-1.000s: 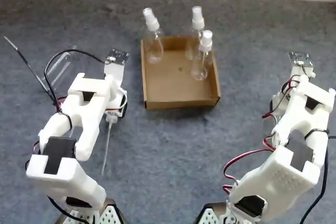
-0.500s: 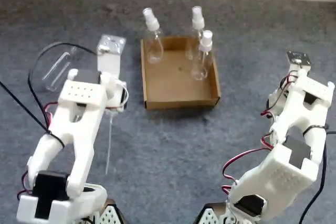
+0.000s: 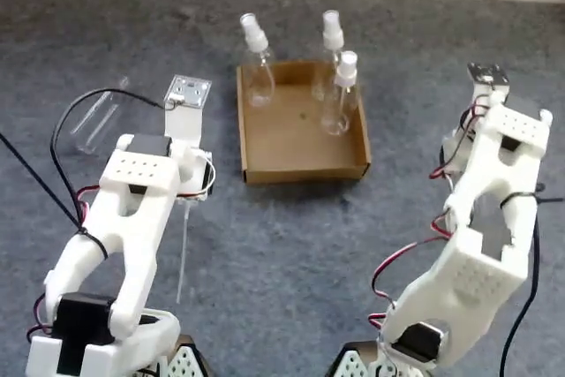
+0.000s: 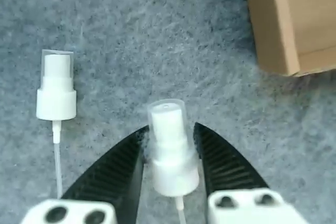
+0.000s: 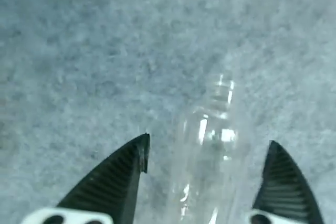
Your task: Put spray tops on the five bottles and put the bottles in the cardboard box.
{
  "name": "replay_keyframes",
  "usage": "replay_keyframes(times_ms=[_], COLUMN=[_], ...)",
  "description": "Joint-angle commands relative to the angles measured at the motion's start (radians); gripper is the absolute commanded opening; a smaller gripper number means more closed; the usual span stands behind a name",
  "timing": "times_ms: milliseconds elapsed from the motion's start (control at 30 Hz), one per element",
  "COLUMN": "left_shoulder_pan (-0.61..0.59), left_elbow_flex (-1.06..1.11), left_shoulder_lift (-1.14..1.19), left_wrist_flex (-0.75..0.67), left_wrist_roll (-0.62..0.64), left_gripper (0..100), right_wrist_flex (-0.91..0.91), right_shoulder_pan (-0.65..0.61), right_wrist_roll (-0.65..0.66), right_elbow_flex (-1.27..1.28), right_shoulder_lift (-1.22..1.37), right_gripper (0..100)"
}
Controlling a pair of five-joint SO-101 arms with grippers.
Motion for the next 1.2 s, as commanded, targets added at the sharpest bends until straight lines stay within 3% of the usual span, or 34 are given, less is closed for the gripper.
replay_keyframes(times_ms=[0,500,667,833,1067,1167], left_shoulder_pan=[0.018,0.018,0.018,0.018,0.018,0.016], left_elbow_flex=[0.012,0.015,0.015,0.015,0.007,-0.002], left_shoulder_lift=[-0.042,-0.042,-0.042,-0.042,-0.048,-0.051], left_wrist_flex=[-0.017,-0.034,-0.034,-0.034,-0.034,-0.034], left_wrist_roll=[-0.015,-0.015,-0.015,-0.015,-0.012,-0.011], left_gripper=[1,1,1,1,1,1], right_wrist_flex=[0.067,0.377,0.390,0.394,0.452,0.450], right_shoulder_pan=[-0.004,0.036,0.048,0.045,0.007,-0.038], right_wrist_roll=[-0.002,0.005,0.003,0.005,-0.008,-0.121], right_elbow_flex=[-0.188,-0.688,-0.791,-0.816,-0.938,-1.013], right_shoulder_lift=[0.067,0.424,0.463,0.469,0.369,0.234], right_gripper=[24.8,24.5,16.6,14.8,1.6,0.4])
